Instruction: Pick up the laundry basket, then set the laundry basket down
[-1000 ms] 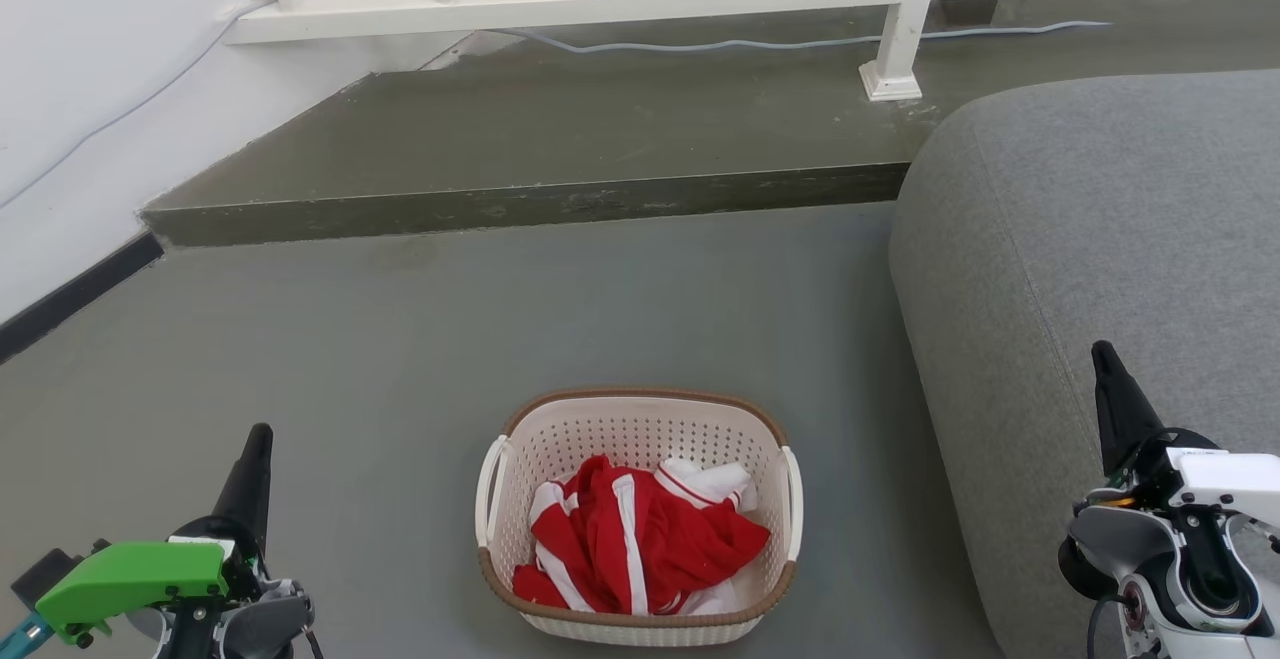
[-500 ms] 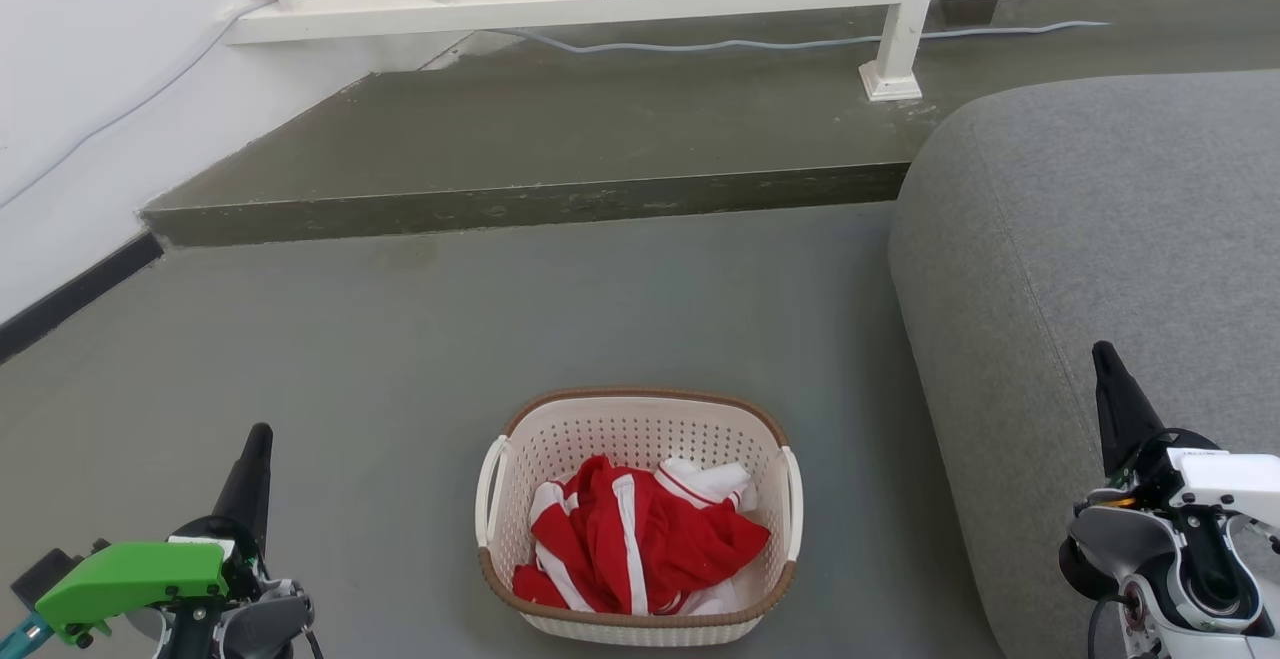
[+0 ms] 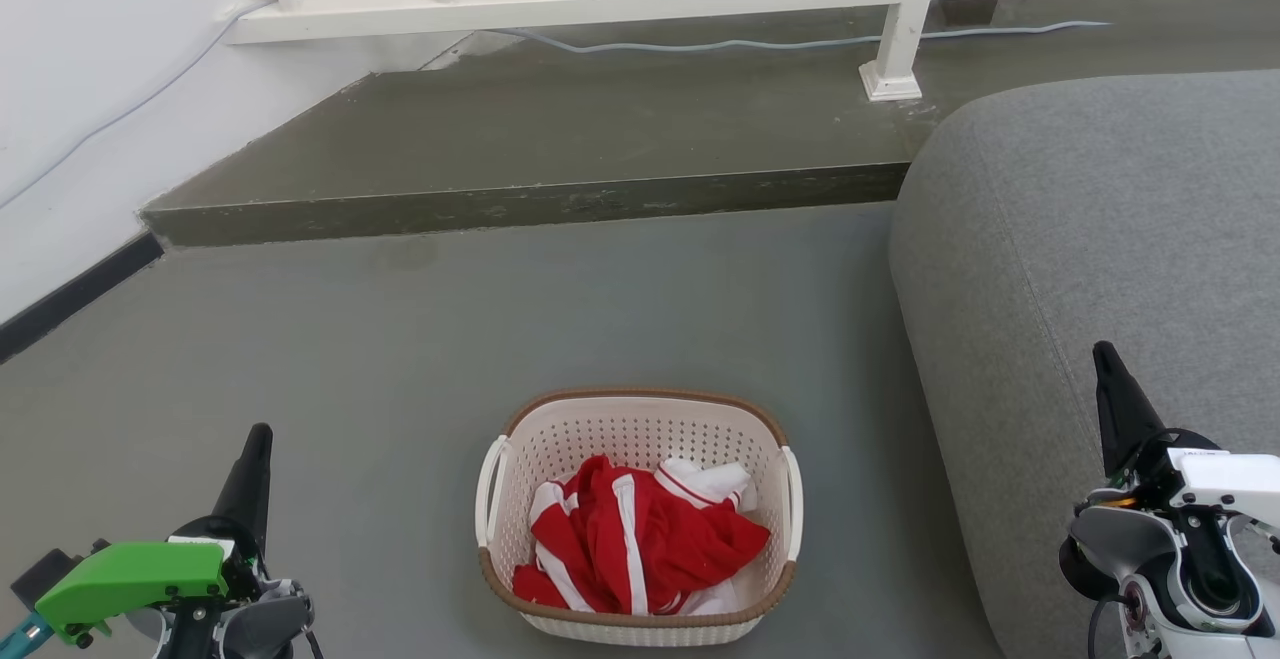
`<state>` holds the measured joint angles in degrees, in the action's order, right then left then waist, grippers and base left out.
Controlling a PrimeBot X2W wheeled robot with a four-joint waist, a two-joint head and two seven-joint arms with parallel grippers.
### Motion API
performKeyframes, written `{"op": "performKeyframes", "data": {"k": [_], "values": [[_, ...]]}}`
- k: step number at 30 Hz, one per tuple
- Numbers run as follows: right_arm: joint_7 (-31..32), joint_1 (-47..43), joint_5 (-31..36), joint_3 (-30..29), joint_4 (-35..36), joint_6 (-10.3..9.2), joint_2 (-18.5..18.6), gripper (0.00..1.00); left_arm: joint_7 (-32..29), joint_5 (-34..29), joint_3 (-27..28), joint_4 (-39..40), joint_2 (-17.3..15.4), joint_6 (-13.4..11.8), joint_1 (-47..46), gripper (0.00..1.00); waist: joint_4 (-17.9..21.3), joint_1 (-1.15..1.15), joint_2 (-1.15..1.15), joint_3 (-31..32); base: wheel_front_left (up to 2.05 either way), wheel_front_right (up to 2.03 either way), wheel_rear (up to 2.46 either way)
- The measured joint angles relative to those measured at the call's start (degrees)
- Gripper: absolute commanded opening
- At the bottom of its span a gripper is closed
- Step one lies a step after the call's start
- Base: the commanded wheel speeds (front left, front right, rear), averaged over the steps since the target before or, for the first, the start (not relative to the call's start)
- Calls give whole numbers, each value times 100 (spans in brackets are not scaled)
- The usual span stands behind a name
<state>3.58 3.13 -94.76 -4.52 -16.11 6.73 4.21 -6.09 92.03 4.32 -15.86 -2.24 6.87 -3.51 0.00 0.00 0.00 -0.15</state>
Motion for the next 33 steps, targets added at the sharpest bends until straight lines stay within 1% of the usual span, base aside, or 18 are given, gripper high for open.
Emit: {"op": "performKeyframes", "data": {"k": [33], "values": [[1,1,1,-12,-2,0,-3,0,-1,0,4,1,1,0,0,0,1,0,0,-1,0,0,0]]}}
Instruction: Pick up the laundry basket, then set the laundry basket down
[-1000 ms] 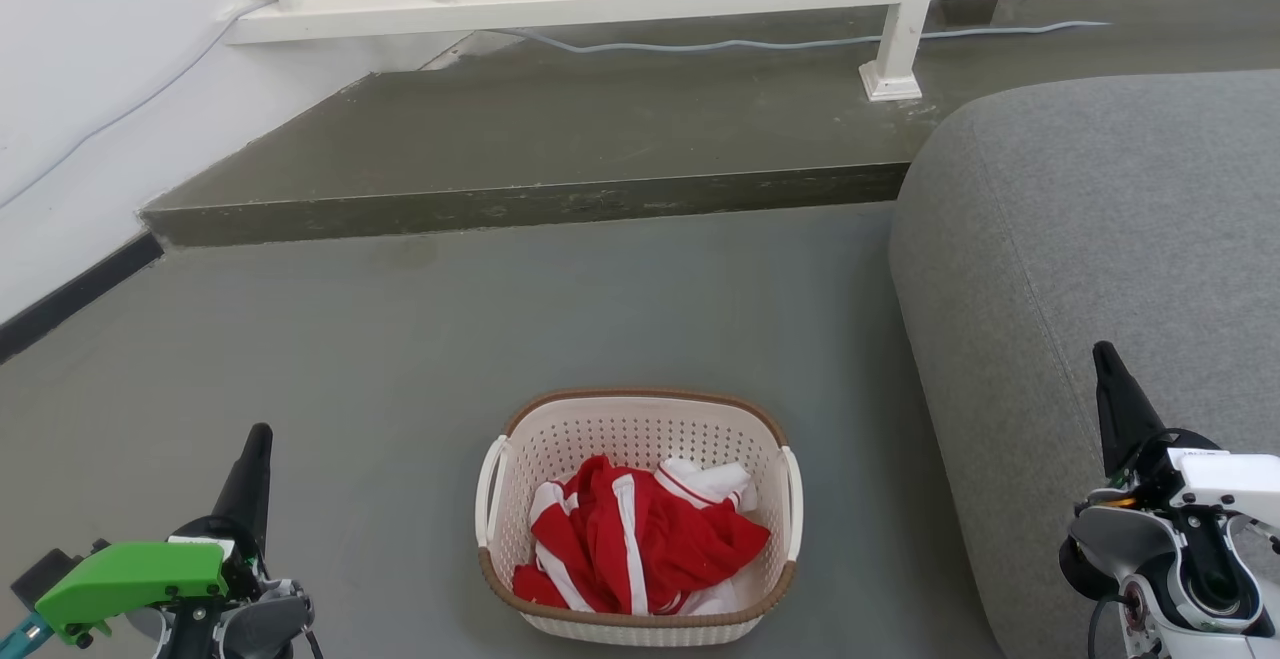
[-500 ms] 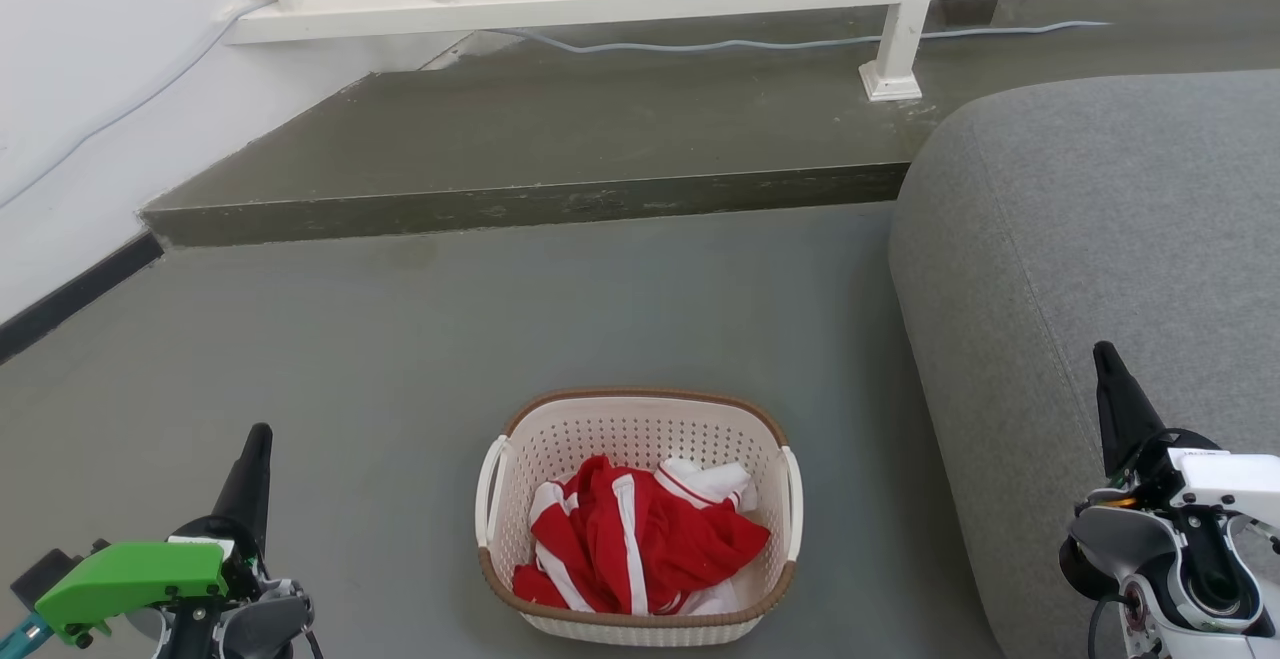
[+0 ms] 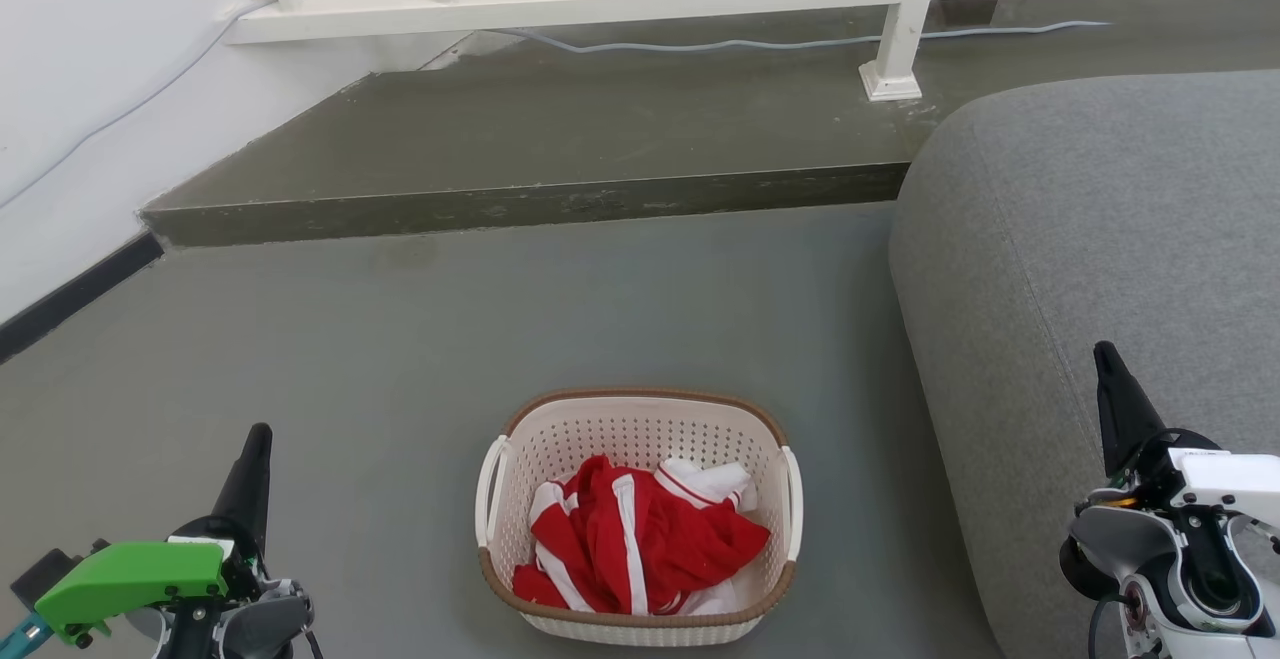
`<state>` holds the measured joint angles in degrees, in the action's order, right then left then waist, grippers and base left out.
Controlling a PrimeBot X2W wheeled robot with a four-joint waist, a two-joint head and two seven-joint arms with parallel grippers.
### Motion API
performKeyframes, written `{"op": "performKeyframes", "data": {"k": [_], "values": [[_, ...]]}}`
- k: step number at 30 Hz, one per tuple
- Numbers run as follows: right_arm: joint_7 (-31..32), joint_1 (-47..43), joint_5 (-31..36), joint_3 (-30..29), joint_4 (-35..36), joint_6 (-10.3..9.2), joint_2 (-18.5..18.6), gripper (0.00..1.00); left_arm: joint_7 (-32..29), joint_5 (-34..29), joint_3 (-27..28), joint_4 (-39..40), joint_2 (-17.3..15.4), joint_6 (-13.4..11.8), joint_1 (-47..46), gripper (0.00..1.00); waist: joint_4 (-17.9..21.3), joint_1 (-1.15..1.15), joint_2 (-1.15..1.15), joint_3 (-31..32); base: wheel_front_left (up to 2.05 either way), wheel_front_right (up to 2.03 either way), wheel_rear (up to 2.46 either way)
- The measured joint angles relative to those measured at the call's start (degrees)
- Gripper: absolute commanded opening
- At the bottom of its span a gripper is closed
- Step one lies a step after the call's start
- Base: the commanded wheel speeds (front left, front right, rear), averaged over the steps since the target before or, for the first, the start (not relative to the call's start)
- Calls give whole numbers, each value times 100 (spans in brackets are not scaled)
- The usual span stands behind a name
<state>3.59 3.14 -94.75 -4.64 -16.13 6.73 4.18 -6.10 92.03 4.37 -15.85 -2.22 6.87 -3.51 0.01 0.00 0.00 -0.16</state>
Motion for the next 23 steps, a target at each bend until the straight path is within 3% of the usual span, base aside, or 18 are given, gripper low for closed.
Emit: {"op": "performKeyframes", "data": {"k": [23], "values": [[7,1,0,-9,2,0,-8,0,0,0,2,1,1,0,0,0,0,0,0,-1,0,0,0]]}}
